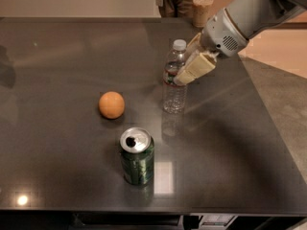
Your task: Move water bottle near green can
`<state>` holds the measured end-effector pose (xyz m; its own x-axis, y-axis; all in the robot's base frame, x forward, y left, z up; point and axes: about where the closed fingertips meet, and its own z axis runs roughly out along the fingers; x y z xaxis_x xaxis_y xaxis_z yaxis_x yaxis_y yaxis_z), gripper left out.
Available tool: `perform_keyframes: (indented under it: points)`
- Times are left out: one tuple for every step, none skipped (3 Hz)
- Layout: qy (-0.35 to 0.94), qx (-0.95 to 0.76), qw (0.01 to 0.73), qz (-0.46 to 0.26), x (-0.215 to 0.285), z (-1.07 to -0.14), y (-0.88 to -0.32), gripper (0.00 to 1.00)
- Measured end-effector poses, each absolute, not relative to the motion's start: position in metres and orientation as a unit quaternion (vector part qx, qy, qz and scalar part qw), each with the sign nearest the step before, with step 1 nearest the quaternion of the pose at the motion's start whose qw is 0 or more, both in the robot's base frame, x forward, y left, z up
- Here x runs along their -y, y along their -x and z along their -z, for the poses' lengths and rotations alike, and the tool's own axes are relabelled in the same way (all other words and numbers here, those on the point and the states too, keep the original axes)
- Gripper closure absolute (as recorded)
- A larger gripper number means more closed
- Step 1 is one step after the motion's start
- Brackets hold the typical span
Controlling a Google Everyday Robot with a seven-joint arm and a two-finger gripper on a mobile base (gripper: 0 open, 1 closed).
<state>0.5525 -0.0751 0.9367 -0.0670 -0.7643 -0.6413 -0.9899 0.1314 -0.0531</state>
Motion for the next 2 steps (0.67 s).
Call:
perform_keyframes:
  points:
    - [0.634, -0.690, 0.274, -0.215, 0.075, -0.945, -0.541, 0.67]
    - [0.653, -0.667, 0.274, -0.231, 0.075, -0.953, -0.519, 0.91]
